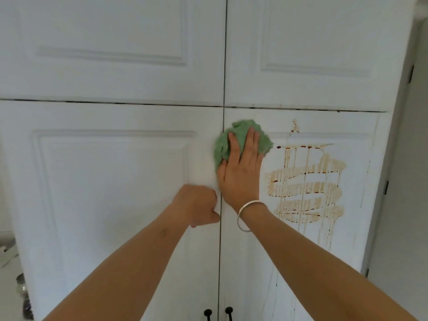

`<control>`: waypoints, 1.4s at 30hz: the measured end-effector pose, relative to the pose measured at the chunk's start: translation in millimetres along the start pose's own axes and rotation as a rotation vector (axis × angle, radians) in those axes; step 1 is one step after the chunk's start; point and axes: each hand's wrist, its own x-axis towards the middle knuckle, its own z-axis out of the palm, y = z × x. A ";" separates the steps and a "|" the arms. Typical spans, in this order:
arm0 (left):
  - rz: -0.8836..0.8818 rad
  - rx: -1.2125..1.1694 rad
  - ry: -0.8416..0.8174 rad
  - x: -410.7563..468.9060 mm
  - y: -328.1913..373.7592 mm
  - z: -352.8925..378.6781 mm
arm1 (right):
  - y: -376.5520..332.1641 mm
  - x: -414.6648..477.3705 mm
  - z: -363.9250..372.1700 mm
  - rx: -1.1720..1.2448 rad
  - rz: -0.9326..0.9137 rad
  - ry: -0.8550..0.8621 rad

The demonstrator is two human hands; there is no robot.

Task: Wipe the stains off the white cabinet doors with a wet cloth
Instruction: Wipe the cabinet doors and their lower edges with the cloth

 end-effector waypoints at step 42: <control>-0.041 -0.238 0.407 41.5 -3.1 -67.2 | 46.2 38.1 -23.6 -0.077 -0.206 -0.060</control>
